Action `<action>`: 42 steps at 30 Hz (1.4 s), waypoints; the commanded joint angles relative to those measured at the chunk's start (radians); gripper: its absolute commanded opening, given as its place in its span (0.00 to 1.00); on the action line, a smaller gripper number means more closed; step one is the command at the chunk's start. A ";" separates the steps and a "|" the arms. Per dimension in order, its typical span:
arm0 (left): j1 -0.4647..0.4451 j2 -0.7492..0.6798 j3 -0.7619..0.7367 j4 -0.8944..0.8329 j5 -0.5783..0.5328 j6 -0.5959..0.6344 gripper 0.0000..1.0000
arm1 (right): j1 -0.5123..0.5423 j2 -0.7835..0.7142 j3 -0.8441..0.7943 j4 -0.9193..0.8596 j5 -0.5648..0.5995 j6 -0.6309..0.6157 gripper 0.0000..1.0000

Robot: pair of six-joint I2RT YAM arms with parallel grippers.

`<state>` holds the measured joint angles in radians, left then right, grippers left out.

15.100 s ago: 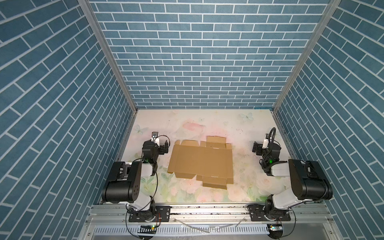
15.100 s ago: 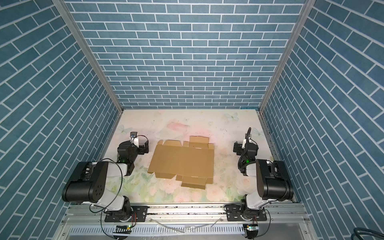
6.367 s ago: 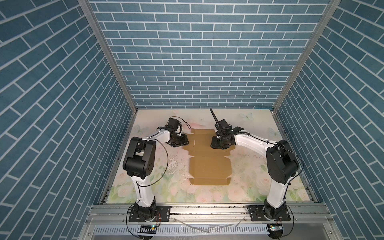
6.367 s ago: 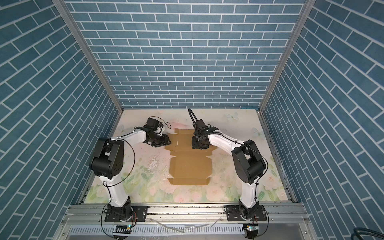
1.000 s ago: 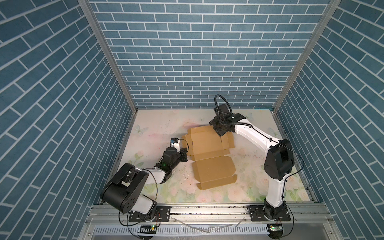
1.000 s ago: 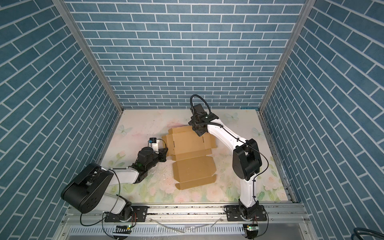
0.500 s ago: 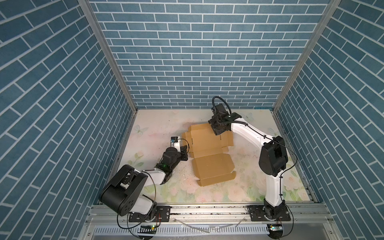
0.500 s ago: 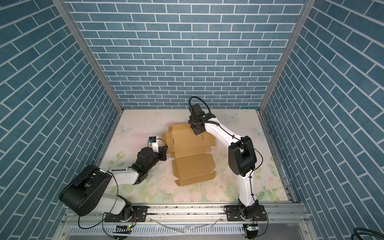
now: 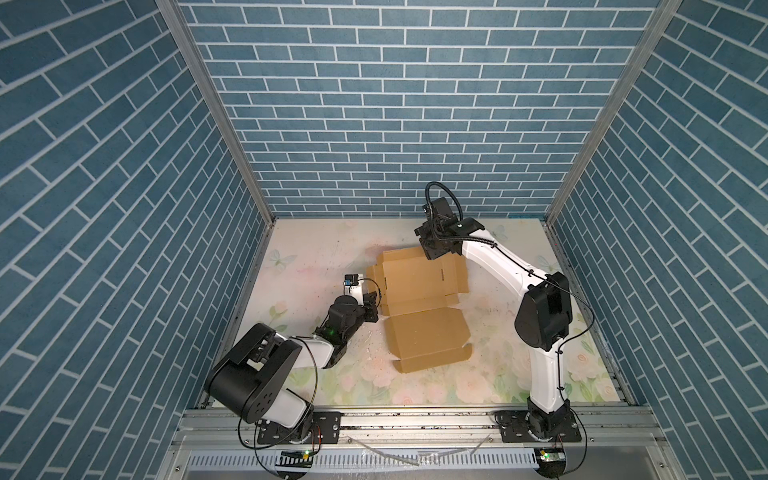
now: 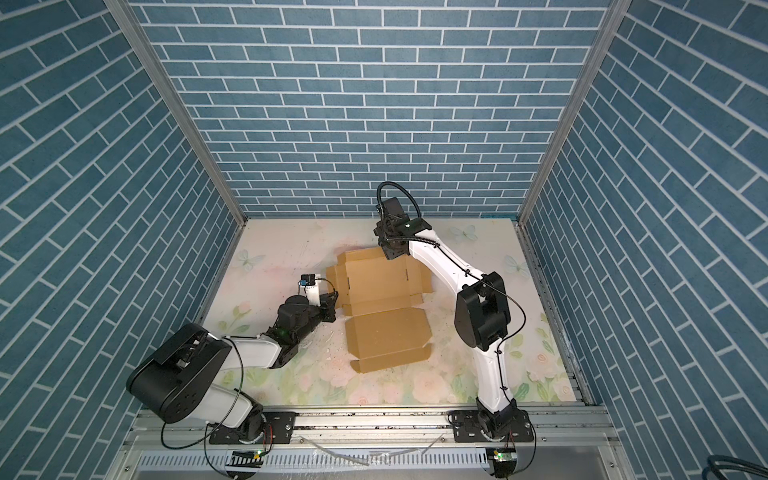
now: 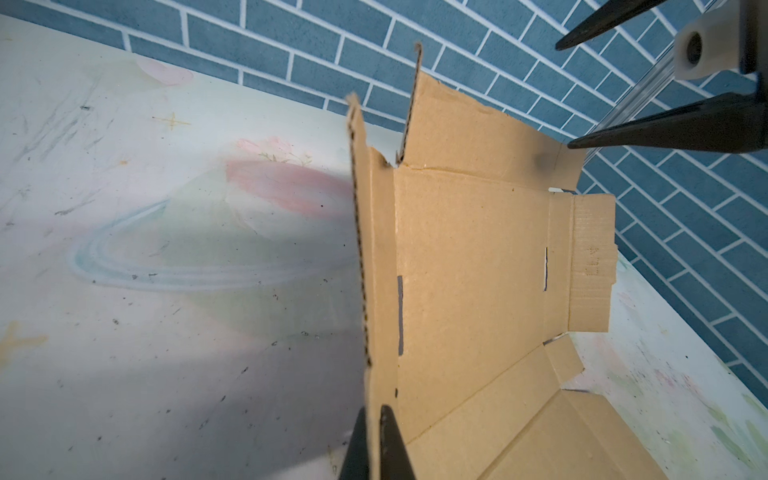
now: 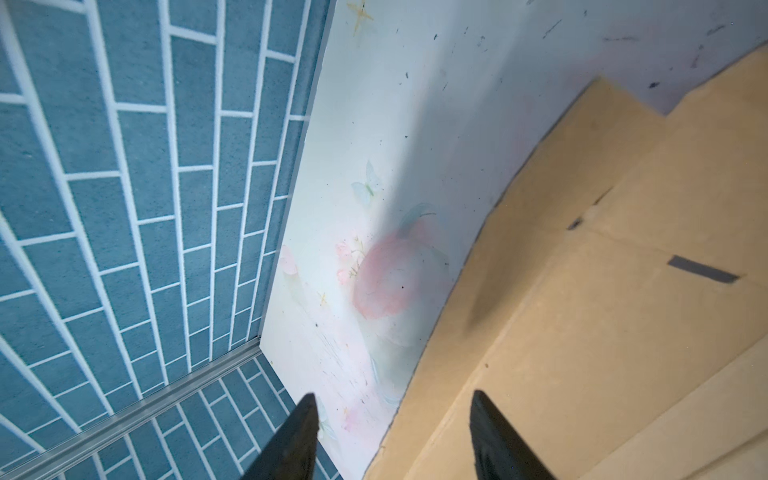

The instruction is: Fold the paper box

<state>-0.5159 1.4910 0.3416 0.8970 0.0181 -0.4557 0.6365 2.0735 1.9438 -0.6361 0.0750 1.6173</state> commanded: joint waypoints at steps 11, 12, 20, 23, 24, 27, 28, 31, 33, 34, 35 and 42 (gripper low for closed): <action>-0.017 -0.021 -0.008 0.068 -0.050 -0.010 0.00 | -0.003 0.093 0.105 -0.102 -0.027 0.062 0.57; -0.018 -0.020 -0.007 0.070 -0.053 -0.010 0.00 | -0.003 0.098 0.110 -0.103 -0.030 0.064 0.57; -0.027 -0.013 0.008 0.077 -0.062 -0.012 0.00 | -0.003 0.106 0.131 -0.105 -0.031 0.062 0.47; -0.030 -0.008 0.015 0.077 -0.067 -0.012 0.00 | -0.003 0.107 0.124 -0.100 -0.039 0.061 0.41; -0.030 -0.008 0.018 0.077 -0.068 -0.013 0.00 | -0.003 0.108 0.120 -0.097 -0.043 0.061 0.39; -0.029 0.000 0.024 0.079 -0.080 -0.014 0.00 | -0.001 0.103 0.105 -0.093 -0.047 0.061 0.34; -0.029 0.002 0.026 0.080 -0.080 -0.014 0.00 | 0.000 0.100 0.098 -0.087 -0.047 0.061 0.33; -0.029 0.005 0.033 0.080 -0.073 -0.020 0.00 | 0.000 0.084 0.068 -0.067 -0.041 0.061 0.30; -0.030 0.010 0.036 0.084 -0.068 -0.023 0.00 | 0.000 0.077 0.050 -0.056 -0.044 0.061 0.27; -0.030 0.014 0.040 0.084 -0.068 -0.024 0.00 | 0.000 0.076 0.043 -0.051 -0.044 0.062 0.26; -0.030 0.019 0.043 0.085 -0.066 -0.024 0.00 | 0.001 0.076 0.038 -0.050 -0.048 0.064 0.26; -0.032 0.061 0.081 0.087 -0.063 -0.028 0.00 | 0.002 0.064 -0.019 -0.007 -0.065 0.082 0.27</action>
<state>-0.5419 1.5394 0.3878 0.9398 -0.0406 -0.4812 0.6357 2.1654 1.9705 -0.6361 0.0231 1.6535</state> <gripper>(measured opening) 0.061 0.269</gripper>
